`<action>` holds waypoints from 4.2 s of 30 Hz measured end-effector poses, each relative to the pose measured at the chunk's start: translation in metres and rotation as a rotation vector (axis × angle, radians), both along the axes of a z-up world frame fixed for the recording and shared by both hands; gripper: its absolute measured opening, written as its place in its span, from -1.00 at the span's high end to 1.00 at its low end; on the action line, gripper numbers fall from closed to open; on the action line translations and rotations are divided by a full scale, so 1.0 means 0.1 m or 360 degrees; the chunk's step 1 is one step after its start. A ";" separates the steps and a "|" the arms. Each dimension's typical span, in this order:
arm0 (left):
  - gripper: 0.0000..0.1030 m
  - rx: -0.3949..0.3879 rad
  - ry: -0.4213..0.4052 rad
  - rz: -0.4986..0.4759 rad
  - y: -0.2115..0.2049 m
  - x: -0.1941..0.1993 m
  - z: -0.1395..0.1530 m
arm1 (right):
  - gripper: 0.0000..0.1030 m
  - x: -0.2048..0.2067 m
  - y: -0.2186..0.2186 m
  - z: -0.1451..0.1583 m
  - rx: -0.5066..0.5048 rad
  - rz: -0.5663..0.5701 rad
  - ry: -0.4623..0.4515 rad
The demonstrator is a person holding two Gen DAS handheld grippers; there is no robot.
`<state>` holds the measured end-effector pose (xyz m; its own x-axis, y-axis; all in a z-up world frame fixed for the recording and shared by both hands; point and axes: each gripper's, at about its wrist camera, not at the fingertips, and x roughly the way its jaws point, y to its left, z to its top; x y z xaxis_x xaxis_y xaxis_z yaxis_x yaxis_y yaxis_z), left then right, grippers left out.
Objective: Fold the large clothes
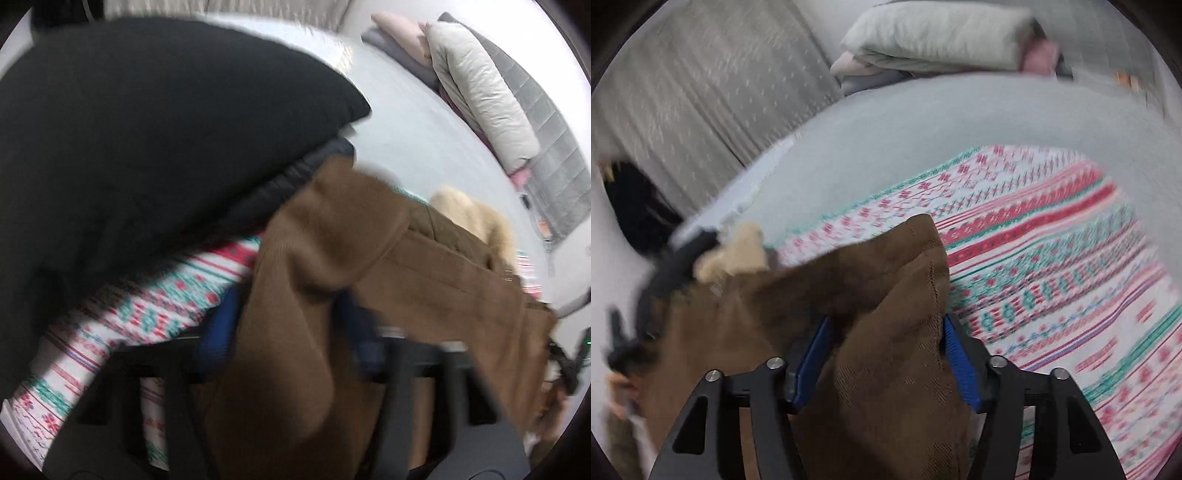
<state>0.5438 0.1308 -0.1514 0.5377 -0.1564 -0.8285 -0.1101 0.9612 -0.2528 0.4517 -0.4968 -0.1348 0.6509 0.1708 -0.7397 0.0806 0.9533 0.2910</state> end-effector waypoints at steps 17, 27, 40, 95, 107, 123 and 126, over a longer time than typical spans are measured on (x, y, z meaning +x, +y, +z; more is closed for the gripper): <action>0.80 0.0089 -0.0246 0.0312 -0.09 -0.04 0.27 | 0.86 0.16 -0.01 0.52 -0.0022 -0.0219 -0.0248; 0.78 0.0047 -0.0339 0.0416 -0.02 -0.05 0.09 | 0.92 0.45 -0.19 -0.01 -0.0091 -0.0480 -0.0171; 0.12 -0.0159 -0.0382 0.0505 0.28 -0.25 0.38 | 0.10 0.21 0.02 0.11 -0.0056 -0.0274 -0.0130; -0.40 0.0370 -0.0016 -0.0086 -0.83 -1.79 0.15 | -0.90 -0.87 1.94 -0.03 -0.0264 0.0348 0.0261; -0.15 0.0540 -0.0066 -0.0155 -0.66 -2.22 0.25 | -0.93 -1.58 0.06 -0.31 -0.0033 -0.0361 0.0393; -0.76 0.0426 -0.0515 -0.0027 -1.15 -3.52 1.06 | -0.94 -2.48 1.77 0.85 -0.0079 0.0126 -0.0173; -0.77 0.0397 -0.0537 -0.0121 -1.31 -3.60 1.08 | -0.94 -2.65 2.04 0.92 -0.0132 0.0186 -0.0251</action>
<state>0.1835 -0.0007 -0.0439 0.7800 -0.0229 -0.6253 0.0124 0.9997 -0.0212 0.1866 -0.2929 -0.0424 0.7391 0.1949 -0.6448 -0.0724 0.9747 0.2117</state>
